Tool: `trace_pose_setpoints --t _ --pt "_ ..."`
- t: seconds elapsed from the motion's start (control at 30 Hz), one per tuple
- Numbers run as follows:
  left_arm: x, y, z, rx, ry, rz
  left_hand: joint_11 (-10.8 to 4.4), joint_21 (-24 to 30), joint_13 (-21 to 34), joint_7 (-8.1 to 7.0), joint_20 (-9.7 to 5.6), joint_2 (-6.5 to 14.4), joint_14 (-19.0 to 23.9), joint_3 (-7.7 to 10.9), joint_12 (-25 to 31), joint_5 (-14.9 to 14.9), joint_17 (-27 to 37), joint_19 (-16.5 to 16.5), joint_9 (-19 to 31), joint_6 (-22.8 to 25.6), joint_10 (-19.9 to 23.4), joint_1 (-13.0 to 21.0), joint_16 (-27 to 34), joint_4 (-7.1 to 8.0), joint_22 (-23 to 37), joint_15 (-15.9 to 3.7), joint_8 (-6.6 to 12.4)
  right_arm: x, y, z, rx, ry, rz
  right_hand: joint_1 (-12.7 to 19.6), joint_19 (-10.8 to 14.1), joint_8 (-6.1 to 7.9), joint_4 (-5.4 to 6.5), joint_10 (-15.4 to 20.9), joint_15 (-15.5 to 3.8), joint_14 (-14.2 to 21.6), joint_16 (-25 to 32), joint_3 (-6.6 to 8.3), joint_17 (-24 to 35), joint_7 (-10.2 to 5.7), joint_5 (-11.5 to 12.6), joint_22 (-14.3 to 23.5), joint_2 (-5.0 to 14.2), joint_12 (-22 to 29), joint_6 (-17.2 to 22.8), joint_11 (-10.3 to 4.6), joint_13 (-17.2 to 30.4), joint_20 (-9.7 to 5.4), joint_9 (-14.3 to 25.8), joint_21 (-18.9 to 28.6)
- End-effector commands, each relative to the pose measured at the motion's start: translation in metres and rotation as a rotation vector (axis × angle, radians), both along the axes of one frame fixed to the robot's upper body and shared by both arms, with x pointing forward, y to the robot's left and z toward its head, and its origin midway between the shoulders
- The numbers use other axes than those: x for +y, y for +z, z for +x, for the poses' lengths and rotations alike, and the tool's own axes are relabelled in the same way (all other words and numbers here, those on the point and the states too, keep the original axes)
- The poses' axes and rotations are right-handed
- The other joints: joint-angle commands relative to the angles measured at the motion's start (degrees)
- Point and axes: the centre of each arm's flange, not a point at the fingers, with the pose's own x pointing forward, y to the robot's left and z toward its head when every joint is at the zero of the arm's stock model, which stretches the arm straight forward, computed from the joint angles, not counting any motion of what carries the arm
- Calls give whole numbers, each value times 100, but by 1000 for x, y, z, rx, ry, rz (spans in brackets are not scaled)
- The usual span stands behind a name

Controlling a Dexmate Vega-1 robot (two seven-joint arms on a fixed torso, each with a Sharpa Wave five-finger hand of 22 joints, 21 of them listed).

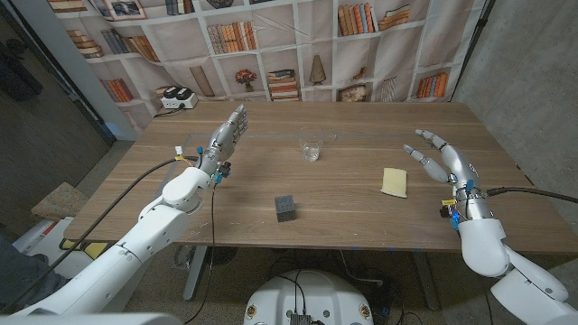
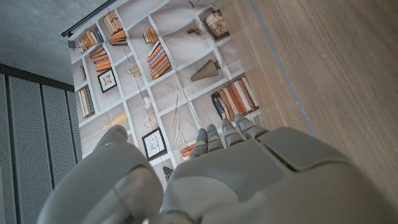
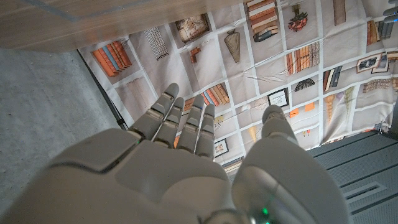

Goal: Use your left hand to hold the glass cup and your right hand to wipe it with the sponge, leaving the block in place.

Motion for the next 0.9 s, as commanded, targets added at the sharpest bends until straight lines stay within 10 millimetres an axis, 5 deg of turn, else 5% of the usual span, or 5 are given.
trace_pose_setpoints --t 0.03,0.9 --pt "-3 -2 3 12 -14 13 -36 -20 5 1 1 35 27 13 -16 -21 12 1 14 30 56 46 -5 -13 28 -11 28 6 3 1 88 -129 -132 71 -80 -23 10 -1 -25 -87 -35 41 26 -45 -6 24 -9 -29 3 -46 15 -178 30 -64" --pt "7 5 -5 -13 14 2 -72 -33 7 -18 4 82 53 -12 -21 -76 15 -10 15 164 151 74 -16 -4 31 -26 34 5 11 21 217 -207 -233 254 -478 -4 3 -69 138 -382 -29 113 27 -101 -22 33 -9 -114 183 -89 19 -24 33 -286"
